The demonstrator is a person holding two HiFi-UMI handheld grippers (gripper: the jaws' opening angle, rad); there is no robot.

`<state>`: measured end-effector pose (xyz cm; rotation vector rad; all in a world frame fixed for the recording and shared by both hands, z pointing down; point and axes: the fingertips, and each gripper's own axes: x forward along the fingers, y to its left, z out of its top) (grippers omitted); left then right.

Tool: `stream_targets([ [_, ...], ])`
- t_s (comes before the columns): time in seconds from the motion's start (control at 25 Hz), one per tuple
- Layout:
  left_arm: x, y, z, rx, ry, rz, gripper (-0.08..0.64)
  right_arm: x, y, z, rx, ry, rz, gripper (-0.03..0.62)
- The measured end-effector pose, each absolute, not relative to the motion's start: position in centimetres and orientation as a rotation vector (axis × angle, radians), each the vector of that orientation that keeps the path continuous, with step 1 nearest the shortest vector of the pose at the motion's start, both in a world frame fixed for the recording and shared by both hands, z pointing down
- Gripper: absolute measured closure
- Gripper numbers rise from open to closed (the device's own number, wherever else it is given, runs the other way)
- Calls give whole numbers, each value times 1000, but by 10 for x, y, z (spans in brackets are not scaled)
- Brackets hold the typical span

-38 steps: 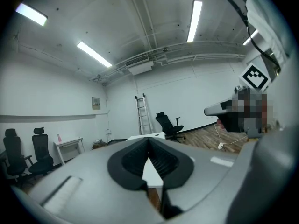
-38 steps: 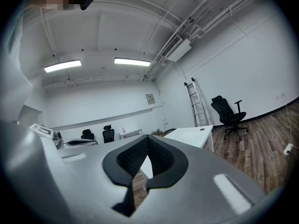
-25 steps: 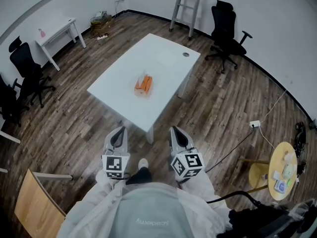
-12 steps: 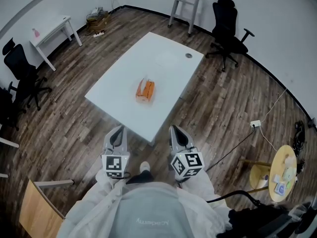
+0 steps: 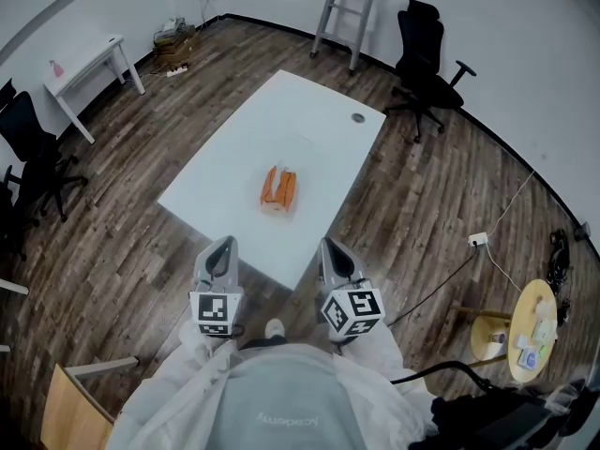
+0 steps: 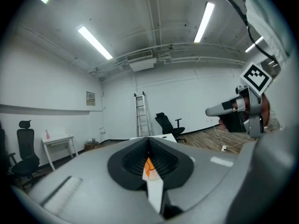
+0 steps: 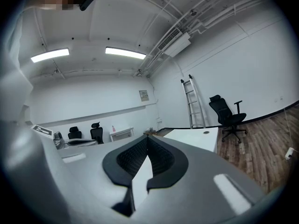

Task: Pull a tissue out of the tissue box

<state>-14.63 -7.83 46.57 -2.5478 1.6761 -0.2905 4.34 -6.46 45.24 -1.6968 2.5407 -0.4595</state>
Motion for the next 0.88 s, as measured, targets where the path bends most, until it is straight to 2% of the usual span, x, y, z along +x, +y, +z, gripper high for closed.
stream_targets([
  [0.88,-163,-109,489,-2618,1653,-287,560,27,-86,461,-1763,2561,-465,591],
])
